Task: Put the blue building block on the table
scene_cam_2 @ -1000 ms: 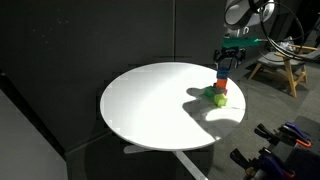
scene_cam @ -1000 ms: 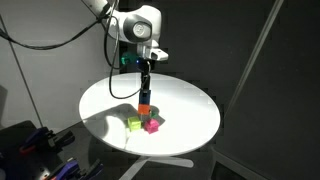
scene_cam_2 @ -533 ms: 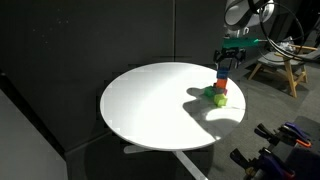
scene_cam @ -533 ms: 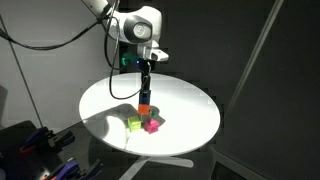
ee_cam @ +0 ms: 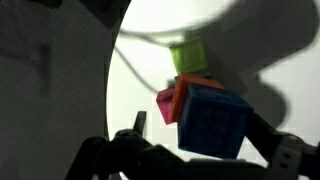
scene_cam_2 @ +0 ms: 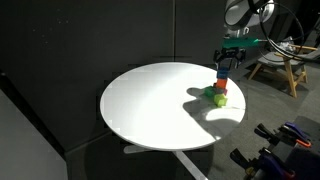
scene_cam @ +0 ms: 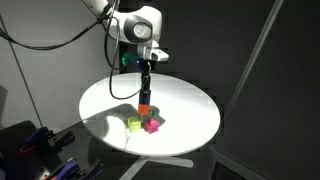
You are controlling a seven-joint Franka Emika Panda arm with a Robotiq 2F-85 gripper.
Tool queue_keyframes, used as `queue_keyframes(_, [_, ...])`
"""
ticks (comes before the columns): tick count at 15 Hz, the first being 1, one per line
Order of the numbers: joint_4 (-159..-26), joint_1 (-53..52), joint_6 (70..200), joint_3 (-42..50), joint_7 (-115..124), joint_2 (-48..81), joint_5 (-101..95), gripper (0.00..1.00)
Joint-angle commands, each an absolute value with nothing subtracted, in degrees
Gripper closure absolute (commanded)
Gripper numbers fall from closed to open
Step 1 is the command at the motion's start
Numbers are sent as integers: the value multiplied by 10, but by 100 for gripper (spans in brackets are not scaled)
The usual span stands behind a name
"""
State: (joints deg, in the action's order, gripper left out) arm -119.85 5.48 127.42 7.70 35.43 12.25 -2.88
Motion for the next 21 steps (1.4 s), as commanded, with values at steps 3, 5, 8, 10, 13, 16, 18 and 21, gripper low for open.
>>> queue_keyframes(3, [-1192, 49, 1264, 84, 348, 109, -31, 0])
queue_keyframes(5, [-1192, 50, 1264, 84, 346, 105, -31, 0])
queue_keyframes(8, [-1186, 50, 1262, 84, 349, 105, -32, 0])
queue_keyframes(10, [-1179, 49, 1260, 84, 352, 110, -33, 0])
queue_keyframes(13, [-1170, 47, 1261, 83, 358, 118, -36, 0])
queue_keyframes(16, [-1163, 44, 1261, 83, 361, 124, -36, 0])
queue_keyframes(18, [-1161, 43, 1262, 83, 362, 127, -37, 0])
queue_keyframes(21, [-1158, 41, 1262, 84, 361, 132, -38, 0])
